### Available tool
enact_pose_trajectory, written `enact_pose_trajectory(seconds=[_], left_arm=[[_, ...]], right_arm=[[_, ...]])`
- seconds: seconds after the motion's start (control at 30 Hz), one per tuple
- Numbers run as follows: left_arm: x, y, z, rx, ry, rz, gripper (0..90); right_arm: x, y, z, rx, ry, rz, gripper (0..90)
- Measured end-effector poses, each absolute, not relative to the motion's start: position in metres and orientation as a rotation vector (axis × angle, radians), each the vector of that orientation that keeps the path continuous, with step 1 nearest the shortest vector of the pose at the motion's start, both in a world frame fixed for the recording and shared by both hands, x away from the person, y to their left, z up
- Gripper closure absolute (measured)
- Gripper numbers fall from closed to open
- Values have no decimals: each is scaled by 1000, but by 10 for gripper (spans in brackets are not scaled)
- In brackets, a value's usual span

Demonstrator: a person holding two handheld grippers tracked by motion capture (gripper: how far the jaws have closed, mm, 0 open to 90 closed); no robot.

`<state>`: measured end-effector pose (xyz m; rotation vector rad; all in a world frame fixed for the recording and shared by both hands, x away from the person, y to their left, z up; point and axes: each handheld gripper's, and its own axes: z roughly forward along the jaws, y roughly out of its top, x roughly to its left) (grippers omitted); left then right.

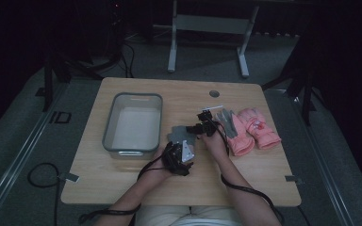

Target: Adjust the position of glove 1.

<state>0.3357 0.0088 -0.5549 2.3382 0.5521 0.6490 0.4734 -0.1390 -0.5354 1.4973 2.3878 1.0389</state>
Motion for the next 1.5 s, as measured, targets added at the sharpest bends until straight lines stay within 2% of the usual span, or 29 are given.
enact_pose_trajectory(seconds=[0.1,0.2,0.3,0.4,0.5,0.6,0.73,1.07,1.5], left_arm=[[336,7,-558,2361,547,680,247],[334,7,-562,2329,569,701,285],[334,9,-563,2320,577,746,402],[333,5,-562,2349,569,788,487],[334,6,-558,2359,582,783,612],[336,6,-554,2379,588,752,671],[336,1,-548,2414,594,756,702],[328,-7,-532,2450,559,730,718],[334,7,-477,2459,454,629,718]], right_arm=[[475,-136,-544,1528,2405,1009,385],[475,-136,-546,1538,2397,1012,386],[472,-131,-545,1488,2425,963,406],[472,-130,-545,1481,2444,976,463],[472,-128,-544,1493,2491,999,599],[475,-125,-545,1540,2539,1029,699],[474,-122,-539,1521,2561,1011,745],[460,-132,-516,1451,2538,1112,751],[446,-147,-469,1394,2471,1281,754]])
